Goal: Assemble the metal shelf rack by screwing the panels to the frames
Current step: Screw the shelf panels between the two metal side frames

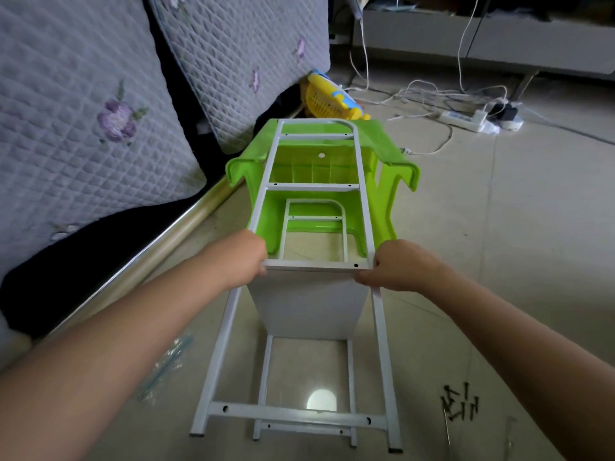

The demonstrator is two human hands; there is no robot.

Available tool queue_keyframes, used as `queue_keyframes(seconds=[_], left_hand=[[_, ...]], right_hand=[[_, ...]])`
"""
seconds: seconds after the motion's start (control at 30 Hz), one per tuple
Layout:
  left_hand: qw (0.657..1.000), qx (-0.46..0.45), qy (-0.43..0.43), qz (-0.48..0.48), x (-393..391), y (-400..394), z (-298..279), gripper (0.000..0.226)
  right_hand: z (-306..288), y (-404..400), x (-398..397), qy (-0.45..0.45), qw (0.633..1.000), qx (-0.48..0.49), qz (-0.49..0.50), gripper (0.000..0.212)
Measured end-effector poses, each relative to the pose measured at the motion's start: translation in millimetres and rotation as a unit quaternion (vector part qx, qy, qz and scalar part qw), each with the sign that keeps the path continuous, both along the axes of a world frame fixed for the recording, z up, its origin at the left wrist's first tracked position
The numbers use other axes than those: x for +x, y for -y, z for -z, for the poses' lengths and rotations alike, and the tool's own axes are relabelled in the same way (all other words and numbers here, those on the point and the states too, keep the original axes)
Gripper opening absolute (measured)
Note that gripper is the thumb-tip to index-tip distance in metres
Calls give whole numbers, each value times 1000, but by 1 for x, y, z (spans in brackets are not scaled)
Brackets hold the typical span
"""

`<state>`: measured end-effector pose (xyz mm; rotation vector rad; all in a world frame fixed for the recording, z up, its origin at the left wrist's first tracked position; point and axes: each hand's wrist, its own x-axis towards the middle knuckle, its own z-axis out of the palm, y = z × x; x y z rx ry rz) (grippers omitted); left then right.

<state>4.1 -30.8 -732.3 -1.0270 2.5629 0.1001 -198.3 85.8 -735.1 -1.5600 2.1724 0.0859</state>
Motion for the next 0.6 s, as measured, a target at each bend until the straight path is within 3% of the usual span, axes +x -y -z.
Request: queue_keyframes(seconds=[0.17,0.4,0.6], left_hand=[[999,8,-31,-33,8,-10,1,26],[999,15,-14,-37,9,-12,-1,29],[999,7,26,38,12,-9,-7,30]], right_hand=[[9,-3,-2,92,994,5,66,42],[11,-4,1,77,995,23,62,39],[3,-7,14,-2,995,49,91,35]])
